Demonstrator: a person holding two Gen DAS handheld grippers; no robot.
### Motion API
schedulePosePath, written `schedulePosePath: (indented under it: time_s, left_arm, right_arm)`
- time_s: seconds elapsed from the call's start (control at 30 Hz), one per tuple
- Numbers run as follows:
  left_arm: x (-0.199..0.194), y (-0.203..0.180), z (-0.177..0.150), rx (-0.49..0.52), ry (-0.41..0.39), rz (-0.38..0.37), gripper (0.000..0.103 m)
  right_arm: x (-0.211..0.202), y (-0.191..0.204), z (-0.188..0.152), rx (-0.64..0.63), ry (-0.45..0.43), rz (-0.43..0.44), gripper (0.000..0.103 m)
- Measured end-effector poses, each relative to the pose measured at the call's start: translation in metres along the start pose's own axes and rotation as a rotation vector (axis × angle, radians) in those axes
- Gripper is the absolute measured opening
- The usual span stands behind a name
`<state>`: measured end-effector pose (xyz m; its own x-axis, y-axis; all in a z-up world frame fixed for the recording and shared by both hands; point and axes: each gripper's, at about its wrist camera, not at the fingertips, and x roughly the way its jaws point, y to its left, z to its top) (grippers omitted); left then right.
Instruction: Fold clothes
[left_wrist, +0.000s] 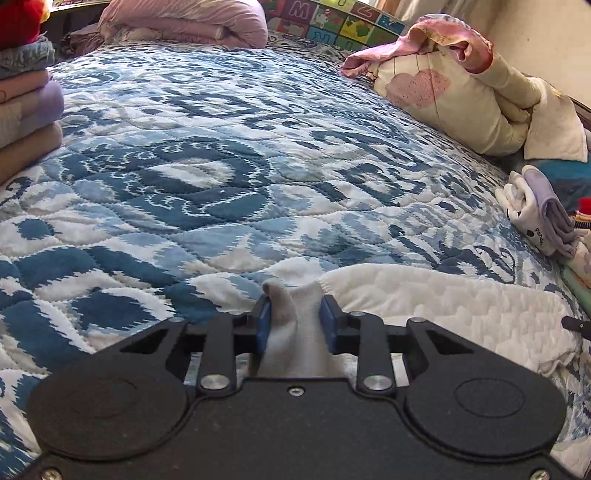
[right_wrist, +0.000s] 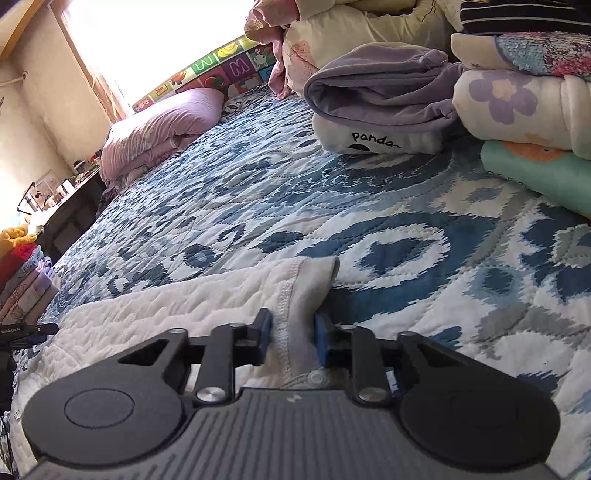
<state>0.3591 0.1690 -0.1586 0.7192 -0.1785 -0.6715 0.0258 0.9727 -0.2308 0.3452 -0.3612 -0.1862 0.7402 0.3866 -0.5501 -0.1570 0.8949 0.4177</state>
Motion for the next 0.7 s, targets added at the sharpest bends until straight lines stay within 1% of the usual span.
schedulePosePath:
  time_s: [0.03,0.07,0.17,0.27,0.37,0.4,0.43,0.5,0.53,0.57,0.6,0.63,0.67,0.7]
  left_arm:
    - [-0.001,-0.003,0.001,0.023,-0.017,0.018,0.007]
    - [-0.002,-0.005,0.002,0.046,-0.033,0.036,0.005]
    - [-0.012,-0.007,0.016,0.066,-0.113,0.047,0.005]
    - [-0.018,-0.007,0.032,0.074,-0.188,0.03,0.005]
    - [-0.018,-0.017,0.047,0.118,-0.25,0.064,0.005]
    - [-0.018,-0.018,0.052,0.126,-0.27,0.075,0.005]
    - [-0.016,-0.017,0.056,0.123,-0.284,0.082,0.005]
    - [-0.004,-0.011,0.06,0.099,-0.272,0.107,0.005]
    - [0.003,-0.007,0.062,0.087,-0.263,0.121,0.005]
    - [0.01,-0.003,0.064,0.075,-0.254,0.134,0.008]
    - [0.023,0.0,0.062,0.069,-0.189,0.159,0.015]
    - [0.031,0.002,0.056,0.073,-0.132,0.189,0.037]
    - [0.031,0.002,0.052,0.081,-0.119,0.203,0.052]
    - [0.03,0.002,0.049,0.089,-0.117,0.211,0.054]
  right_arm:
    - [0.002,0.003,0.001,-0.01,-0.003,0.004,0.014]
    - [0.003,0.005,0.001,-0.021,-0.006,0.008,0.014]
    - [0.008,0.013,0.004,-0.052,-0.017,0.02,0.012]
    - [0.004,0.028,0.015,-0.113,-0.107,-0.011,0.011]
    - [0.0,0.047,0.027,-0.172,-0.197,-0.046,0.011]
    - [-0.006,0.037,0.036,-0.176,-0.214,-0.051,0.011]
    - [-0.005,0.04,0.04,-0.183,-0.236,-0.054,0.011]
    - [-0.002,0.044,0.046,-0.18,-0.283,-0.063,0.011]
    - [0.0,0.043,0.047,-0.176,-0.271,-0.07,0.011]
    - [0.002,0.043,0.048,-0.172,-0.259,-0.078,0.011]
    - [0.003,0.043,0.049,-0.168,-0.247,-0.085,0.012]
    - [0.005,0.042,0.05,-0.164,-0.236,-0.092,0.016]
    - [0.007,0.042,0.051,-0.16,-0.224,-0.1,0.021]
    - [0.009,0.041,0.052,-0.156,-0.212,-0.107,0.031]
